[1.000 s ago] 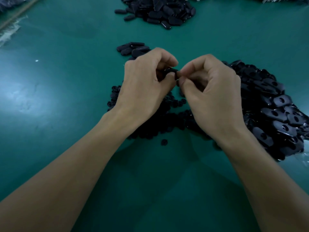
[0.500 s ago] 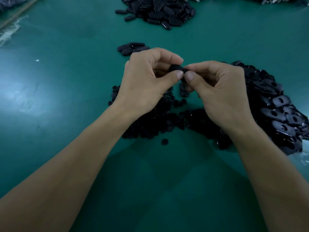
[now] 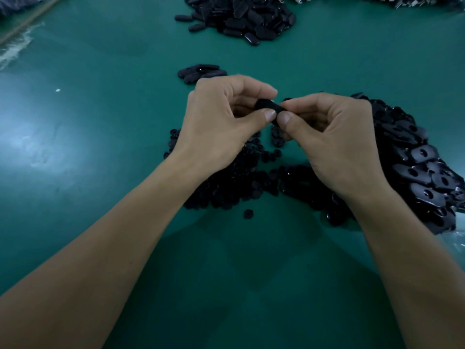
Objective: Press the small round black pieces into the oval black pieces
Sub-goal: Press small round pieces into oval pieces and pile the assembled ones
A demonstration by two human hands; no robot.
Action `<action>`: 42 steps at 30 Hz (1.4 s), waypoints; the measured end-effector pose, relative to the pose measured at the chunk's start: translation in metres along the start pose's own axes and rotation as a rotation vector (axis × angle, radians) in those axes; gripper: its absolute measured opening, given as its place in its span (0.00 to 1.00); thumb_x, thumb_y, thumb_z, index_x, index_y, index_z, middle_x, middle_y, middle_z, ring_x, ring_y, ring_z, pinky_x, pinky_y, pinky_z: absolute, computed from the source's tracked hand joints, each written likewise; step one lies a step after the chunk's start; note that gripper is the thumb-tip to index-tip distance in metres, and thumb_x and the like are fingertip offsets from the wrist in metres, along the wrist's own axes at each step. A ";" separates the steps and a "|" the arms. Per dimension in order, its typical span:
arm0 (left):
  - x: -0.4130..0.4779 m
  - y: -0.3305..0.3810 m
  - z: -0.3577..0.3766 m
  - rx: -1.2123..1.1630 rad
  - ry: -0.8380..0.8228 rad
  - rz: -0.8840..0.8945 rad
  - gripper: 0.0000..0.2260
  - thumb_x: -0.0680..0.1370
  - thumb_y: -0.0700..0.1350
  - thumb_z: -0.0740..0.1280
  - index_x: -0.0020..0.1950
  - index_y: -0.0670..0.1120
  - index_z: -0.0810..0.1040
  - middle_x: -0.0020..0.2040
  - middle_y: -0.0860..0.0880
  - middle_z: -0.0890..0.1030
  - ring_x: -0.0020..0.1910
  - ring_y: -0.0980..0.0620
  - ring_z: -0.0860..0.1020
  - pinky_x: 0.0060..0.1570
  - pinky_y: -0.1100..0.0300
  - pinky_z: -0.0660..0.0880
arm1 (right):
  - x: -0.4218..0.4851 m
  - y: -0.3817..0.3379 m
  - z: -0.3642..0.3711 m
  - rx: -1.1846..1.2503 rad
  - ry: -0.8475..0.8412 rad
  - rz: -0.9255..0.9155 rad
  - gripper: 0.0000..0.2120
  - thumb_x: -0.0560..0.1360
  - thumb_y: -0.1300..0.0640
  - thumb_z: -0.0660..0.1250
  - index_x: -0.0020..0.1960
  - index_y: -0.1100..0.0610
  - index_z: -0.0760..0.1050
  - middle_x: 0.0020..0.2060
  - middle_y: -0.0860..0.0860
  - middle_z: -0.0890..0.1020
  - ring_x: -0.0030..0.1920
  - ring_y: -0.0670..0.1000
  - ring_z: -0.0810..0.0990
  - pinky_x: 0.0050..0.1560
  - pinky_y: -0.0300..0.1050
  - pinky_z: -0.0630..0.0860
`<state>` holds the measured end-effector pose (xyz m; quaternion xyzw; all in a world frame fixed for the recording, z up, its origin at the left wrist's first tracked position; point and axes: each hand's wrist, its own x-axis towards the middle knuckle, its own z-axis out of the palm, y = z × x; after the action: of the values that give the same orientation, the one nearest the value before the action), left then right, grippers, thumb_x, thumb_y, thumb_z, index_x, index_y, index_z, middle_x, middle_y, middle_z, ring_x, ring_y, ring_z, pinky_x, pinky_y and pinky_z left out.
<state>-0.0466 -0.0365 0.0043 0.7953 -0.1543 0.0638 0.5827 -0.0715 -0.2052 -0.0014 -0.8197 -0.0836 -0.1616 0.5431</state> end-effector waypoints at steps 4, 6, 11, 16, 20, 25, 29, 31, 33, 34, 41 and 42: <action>-0.001 0.001 0.001 0.028 0.006 0.019 0.10 0.74 0.39 0.76 0.51 0.52 0.83 0.44 0.53 0.86 0.44 0.58 0.85 0.52 0.61 0.81 | 0.001 -0.001 0.000 -0.033 0.014 -0.016 0.08 0.75 0.56 0.74 0.46 0.42 0.80 0.38 0.38 0.85 0.39 0.41 0.85 0.43 0.34 0.79; -0.001 0.001 0.001 0.034 0.011 0.020 0.11 0.74 0.39 0.77 0.51 0.52 0.83 0.44 0.53 0.86 0.45 0.57 0.85 0.52 0.60 0.82 | 0.001 -0.002 0.000 -0.042 0.032 -0.015 0.07 0.74 0.55 0.74 0.45 0.42 0.80 0.37 0.39 0.85 0.38 0.40 0.84 0.42 0.34 0.78; 0.000 0.000 0.000 0.019 0.009 0.014 0.11 0.73 0.39 0.78 0.49 0.54 0.83 0.42 0.52 0.86 0.42 0.56 0.85 0.49 0.62 0.81 | 0.001 -0.002 0.002 -0.054 0.057 0.002 0.06 0.72 0.54 0.73 0.42 0.43 0.80 0.34 0.39 0.85 0.35 0.40 0.83 0.40 0.35 0.77; 0.001 -0.001 -0.002 0.008 -0.002 0.024 0.11 0.73 0.40 0.78 0.47 0.54 0.83 0.40 0.54 0.85 0.40 0.60 0.83 0.45 0.66 0.79 | 0.000 -0.003 0.001 -0.053 0.048 0.006 0.05 0.73 0.54 0.73 0.43 0.43 0.81 0.35 0.40 0.85 0.37 0.42 0.84 0.42 0.38 0.79; 0.001 -0.002 -0.001 0.032 -0.006 0.029 0.10 0.73 0.40 0.77 0.47 0.55 0.82 0.39 0.56 0.84 0.39 0.60 0.83 0.45 0.66 0.78 | -0.001 -0.002 0.001 -0.065 0.028 -0.003 0.06 0.74 0.54 0.73 0.48 0.44 0.81 0.37 0.40 0.85 0.39 0.41 0.85 0.44 0.38 0.80; 0.001 -0.001 0.001 0.089 0.011 0.073 0.10 0.74 0.40 0.76 0.47 0.55 0.82 0.40 0.54 0.84 0.40 0.58 0.83 0.45 0.65 0.78 | -0.001 -0.003 0.001 -0.061 0.033 -0.001 0.06 0.74 0.54 0.72 0.47 0.43 0.80 0.36 0.41 0.85 0.38 0.42 0.84 0.43 0.39 0.80; 0.003 0.000 0.000 0.147 0.044 0.093 0.07 0.74 0.40 0.76 0.50 0.50 0.84 0.40 0.57 0.84 0.40 0.61 0.82 0.45 0.67 0.78 | -0.001 -0.002 0.002 -0.105 0.049 0.029 0.08 0.77 0.58 0.70 0.52 0.47 0.83 0.35 0.41 0.85 0.38 0.41 0.84 0.42 0.33 0.77; 0.006 -0.001 -0.001 0.144 0.063 0.073 0.07 0.74 0.40 0.76 0.49 0.50 0.84 0.40 0.56 0.84 0.39 0.59 0.83 0.47 0.62 0.81 | -0.003 -0.003 0.004 -0.192 0.051 0.036 0.10 0.78 0.57 0.69 0.59 0.52 0.83 0.40 0.40 0.85 0.44 0.39 0.84 0.47 0.32 0.77; 0.013 -0.004 -0.005 0.138 0.113 0.046 0.07 0.75 0.39 0.75 0.49 0.50 0.84 0.39 0.56 0.84 0.37 0.59 0.84 0.45 0.63 0.81 | -0.004 -0.005 0.004 -0.351 0.045 0.022 0.13 0.79 0.55 0.68 0.63 0.54 0.81 0.47 0.43 0.84 0.49 0.41 0.82 0.55 0.34 0.76; 0.017 -0.006 -0.007 0.128 0.149 0.031 0.07 0.75 0.39 0.75 0.49 0.50 0.83 0.39 0.55 0.84 0.36 0.58 0.84 0.43 0.64 0.81 | -0.005 -0.005 0.002 -0.466 0.038 0.011 0.14 0.80 0.54 0.68 0.64 0.54 0.80 0.50 0.47 0.83 0.52 0.45 0.80 0.58 0.38 0.74; 0.050 -0.030 -0.029 0.153 0.323 -0.106 0.08 0.77 0.38 0.73 0.49 0.51 0.82 0.40 0.55 0.83 0.33 0.58 0.84 0.39 0.67 0.79 | -0.008 -0.002 -0.013 -1.043 -0.060 0.249 0.20 0.81 0.46 0.64 0.68 0.55 0.74 0.62 0.60 0.72 0.65 0.63 0.65 0.63 0.57 0.64; 0.054 -0.032 -0.029 0.179 0.325 -0.125 0.08 0.77 0.38 0.73 0.49 0.51 0.82 0.40 0.55 0.83 0.33 0.58 0.84 0.39 0.67 0.79 | -0.009 -0.002 -0.014 -1.064 -0.079 0.285 0.19 0.81 0.47 0.63 0.68 0.55 0.74 0.62 0.60 0.71 0.66 0.63 0.65 0.63 0.58 0.64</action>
<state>0.0168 -0.0092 -0.0009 0.8313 -0.0021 0.1685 0.5296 -0.0824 -0.2167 0.0019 -0.9898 0.1009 -0.0755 0.0666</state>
